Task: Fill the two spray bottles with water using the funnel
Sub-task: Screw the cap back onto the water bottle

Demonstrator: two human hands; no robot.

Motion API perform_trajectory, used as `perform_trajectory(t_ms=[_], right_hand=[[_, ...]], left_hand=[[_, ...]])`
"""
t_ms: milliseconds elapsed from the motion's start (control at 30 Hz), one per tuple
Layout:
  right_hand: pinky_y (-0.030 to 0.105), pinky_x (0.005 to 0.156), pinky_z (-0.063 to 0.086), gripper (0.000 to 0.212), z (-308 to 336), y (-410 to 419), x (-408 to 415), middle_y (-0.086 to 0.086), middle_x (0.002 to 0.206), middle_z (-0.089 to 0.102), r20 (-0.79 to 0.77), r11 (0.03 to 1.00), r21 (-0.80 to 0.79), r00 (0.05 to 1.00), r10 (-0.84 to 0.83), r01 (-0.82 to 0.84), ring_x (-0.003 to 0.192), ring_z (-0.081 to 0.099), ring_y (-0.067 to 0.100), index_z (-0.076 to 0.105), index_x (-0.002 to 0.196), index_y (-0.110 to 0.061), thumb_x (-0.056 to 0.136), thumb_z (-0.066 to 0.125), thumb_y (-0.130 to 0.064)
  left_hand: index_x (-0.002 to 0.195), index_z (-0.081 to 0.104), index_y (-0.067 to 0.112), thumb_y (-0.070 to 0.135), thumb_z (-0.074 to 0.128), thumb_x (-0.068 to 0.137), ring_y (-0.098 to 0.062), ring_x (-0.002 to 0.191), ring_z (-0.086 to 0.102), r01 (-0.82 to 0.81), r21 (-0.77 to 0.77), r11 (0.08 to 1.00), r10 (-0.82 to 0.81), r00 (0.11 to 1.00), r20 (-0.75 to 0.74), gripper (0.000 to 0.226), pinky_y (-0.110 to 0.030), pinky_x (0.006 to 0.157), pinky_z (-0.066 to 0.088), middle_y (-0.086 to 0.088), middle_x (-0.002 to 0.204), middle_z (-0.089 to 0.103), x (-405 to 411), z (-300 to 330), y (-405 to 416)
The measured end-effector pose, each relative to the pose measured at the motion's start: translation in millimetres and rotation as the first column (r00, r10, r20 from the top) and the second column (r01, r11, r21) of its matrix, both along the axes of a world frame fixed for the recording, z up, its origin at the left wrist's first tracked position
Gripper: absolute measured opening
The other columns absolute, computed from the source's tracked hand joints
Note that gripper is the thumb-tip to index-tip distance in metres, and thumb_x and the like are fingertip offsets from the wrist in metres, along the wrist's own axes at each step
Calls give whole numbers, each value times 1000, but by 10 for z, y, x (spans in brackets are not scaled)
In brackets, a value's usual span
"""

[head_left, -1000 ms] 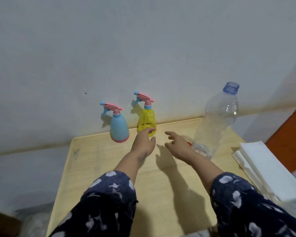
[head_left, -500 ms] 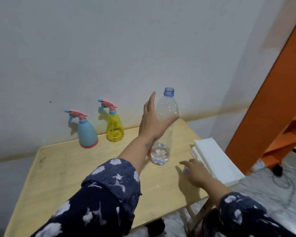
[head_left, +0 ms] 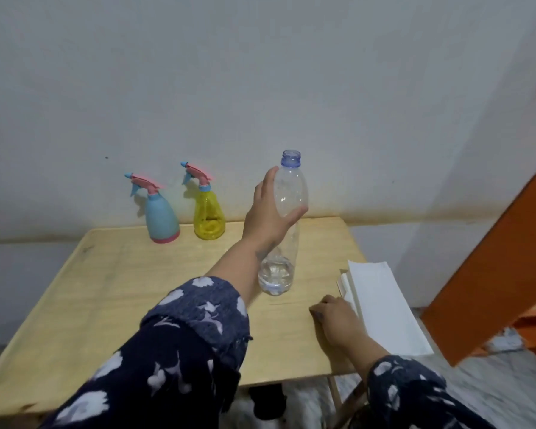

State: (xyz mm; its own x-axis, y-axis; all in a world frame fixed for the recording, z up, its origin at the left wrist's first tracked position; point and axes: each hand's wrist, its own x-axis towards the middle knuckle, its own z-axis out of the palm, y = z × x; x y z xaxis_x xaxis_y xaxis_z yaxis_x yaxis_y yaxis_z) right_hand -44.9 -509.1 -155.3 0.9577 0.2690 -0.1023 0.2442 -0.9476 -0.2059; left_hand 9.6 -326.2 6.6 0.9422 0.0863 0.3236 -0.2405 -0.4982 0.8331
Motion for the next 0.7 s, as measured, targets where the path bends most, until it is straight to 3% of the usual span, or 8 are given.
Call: perform_trajectory(t_ms=[167, 267, 333, 433, 500, 600, 700], right_hand=[[29, 78, 42, 23, 39, -11, 48, 4, 93, 50, -16, 1000, 19, 1000, 25, -25, 96, 58, 30, 67, 91, -18, 91, 44, -14], [29, 87, 43, 28, 278, 2, 204, 10, 113, 58, -2, 984, 166, 998, -59, 59, 108, 58, 30, 65, 117, -15, 96, 47, -21], [29, 86, 44, 29, 596, 49, 380, 12, 113, 62, 66, 947, 294, 986, -152, 127, 105, 59, 29, 65, 117, -14, 91, 51, -17], [27, 70, 44, 22, 1286, 141, 592, 5, 88, 64, 124, 775, 595, 929, -347, 210, 81, 61, 25, 66, 101, -14, 84, 53, -13], [24, 62, 41, 16, 1779, 193, 659, 1, 83, 62, 121, 631, 752, 902, -415, 189, 71, 57, 18, 64, 97, -15, 82, 59, -14], [15, 55, 41, 12, 2398, 319, 659, -3, 84, 64, 183, 500, 866, 913, -365, 26, 69, 57, 10, 61, 88, -19, 78, 68, -18], [14, 60, 43, 16, 2740, 506, 646, -3, 91, 70, 269, 474, 870, 937, -221, -137, 78, 66, 8, 59, 78, -21, 76, 75, -19]], left_hand=[[150, 17, 34, 36, 75, 82, -24, 130, 43, 4, -9, 1000, -4, 1000, -12, 90, -32, 100, 37, 0, 150, 31, 4, -30, -5], [150, 17, 33, 33, 75, 82, -24, 130, 42, -4, -4, 1000, 4, 1000, -11, 89, -30, 101, 35, -2, 149, 32, -5, -28, -4], [150, 17, 32, 31, 75, 82, -23, 129, 42, -5, -7, 1000, 5, 1000, -9, 89, -32, 104, 36, -2, 148, 32, -17, -28, -8], [149, 17, 32, 30, 75, 81, -22, 129, 41, -7, -8, 1000, 7, 1000, -14, 89, -35, 105, 37, -3, 147, 32, -29, -28, -17], [149, 17, 33, 30, 75, 81, -22, 130, 41, -8, -15, 1000, 8, 1000, -17, 89, -35, 106, 37, -3, 148, 31, -32, -26, -23], [149, 15, 34, 29, 75, 82, -22, 131, 40, -13, -28, 1000, 12, 1000, -29, 90, -34, 106, 36, -2, 150, 29, -46, -24, -38], [150, 12, 35, 31, 73, 83, -23, 132, 40, -16, -22, 1000, 15, 999, -33, 90, -34, 105, 36, -1, 151, 27, -48, -21, -37]])
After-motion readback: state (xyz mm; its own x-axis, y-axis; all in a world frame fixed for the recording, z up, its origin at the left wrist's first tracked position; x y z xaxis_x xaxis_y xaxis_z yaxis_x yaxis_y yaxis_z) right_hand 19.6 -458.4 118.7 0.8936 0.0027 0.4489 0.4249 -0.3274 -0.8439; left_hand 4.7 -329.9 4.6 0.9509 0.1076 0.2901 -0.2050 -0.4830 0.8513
